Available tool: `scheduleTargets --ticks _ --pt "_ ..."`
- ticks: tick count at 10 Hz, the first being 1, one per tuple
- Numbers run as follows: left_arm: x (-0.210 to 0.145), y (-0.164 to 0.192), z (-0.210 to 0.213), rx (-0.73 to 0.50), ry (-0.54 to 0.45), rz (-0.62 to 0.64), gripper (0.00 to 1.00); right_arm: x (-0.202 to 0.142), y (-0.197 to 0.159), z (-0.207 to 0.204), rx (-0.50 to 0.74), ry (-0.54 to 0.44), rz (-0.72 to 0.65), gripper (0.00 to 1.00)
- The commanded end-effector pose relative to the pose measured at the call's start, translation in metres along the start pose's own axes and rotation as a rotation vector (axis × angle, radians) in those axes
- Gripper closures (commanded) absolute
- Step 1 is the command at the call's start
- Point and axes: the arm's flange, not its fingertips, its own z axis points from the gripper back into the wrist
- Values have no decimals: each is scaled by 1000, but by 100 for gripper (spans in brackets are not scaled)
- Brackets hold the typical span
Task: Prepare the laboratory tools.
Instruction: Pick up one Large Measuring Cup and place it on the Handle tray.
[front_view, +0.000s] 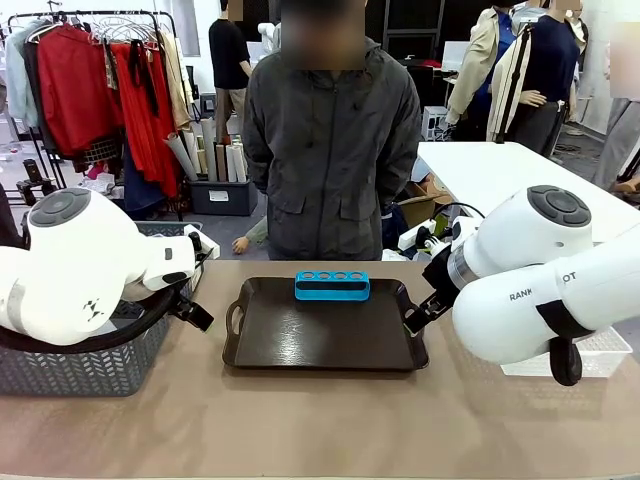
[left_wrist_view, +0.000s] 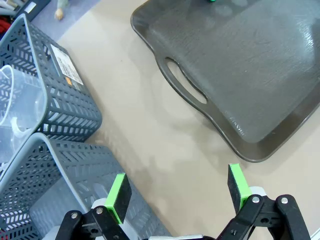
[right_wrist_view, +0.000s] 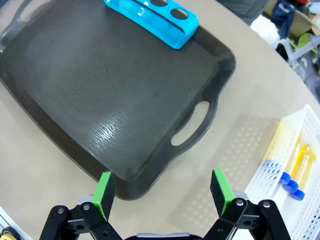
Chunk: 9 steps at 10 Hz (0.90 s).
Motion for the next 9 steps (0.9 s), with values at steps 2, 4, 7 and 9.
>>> scheduleTargets --ticks 2,4,7,9 --pt "0 0 0 0 0 0 0 0 0 0 0 0 -1 0" --pt "0 0 0 0 0 0 0 0 0 0 0 0 -1 0" --pt "5 -4 6 -14 28 -15 0 3 1 4 76 -4 5 0" --pt "18 -13 22 -65 30 -31 0 14 -5 18 143 -25 -6 0"
